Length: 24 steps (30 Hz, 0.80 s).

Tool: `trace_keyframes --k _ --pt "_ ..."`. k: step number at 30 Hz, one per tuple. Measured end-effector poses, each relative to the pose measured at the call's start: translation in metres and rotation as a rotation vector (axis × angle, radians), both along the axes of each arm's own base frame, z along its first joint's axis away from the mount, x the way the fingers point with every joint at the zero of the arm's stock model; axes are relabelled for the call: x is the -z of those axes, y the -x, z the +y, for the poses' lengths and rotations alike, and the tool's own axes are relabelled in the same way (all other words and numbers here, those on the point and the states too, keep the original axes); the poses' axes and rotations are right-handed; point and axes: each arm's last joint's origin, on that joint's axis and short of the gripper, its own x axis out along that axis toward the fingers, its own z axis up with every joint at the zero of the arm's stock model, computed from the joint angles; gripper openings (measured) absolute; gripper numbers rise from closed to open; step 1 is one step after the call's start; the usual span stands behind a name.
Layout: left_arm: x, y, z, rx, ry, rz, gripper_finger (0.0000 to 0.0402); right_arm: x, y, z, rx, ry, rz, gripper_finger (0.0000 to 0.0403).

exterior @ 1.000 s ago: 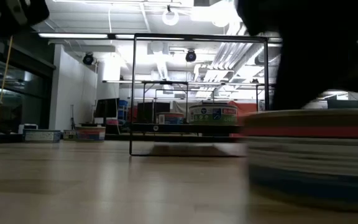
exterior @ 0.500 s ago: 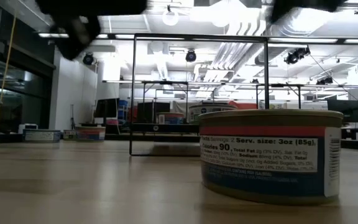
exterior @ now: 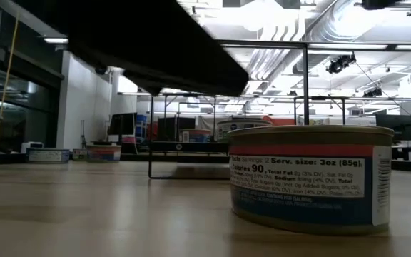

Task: Stack canned seafood by type on shelf
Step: Stack the blue pink tuna can on top of the other blue pink tuna can on the shelf

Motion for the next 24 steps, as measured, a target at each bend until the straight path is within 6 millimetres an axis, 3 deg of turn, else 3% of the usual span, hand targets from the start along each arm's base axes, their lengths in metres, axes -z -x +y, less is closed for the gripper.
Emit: trace_keyframes --k 9,24 --pt "0.004 -0.012 0.019 -0.084 0.027 0.039 0.0000 0.016 -0.011 -0.020 0.009 0.019 -0.009 0.0000" --pt "0.010 -0.005 0.016 -0.053 0.008 0.114 0.0000 0.016 -0.019 -0.027 -0.043 0.058 -0.035 0.0000"
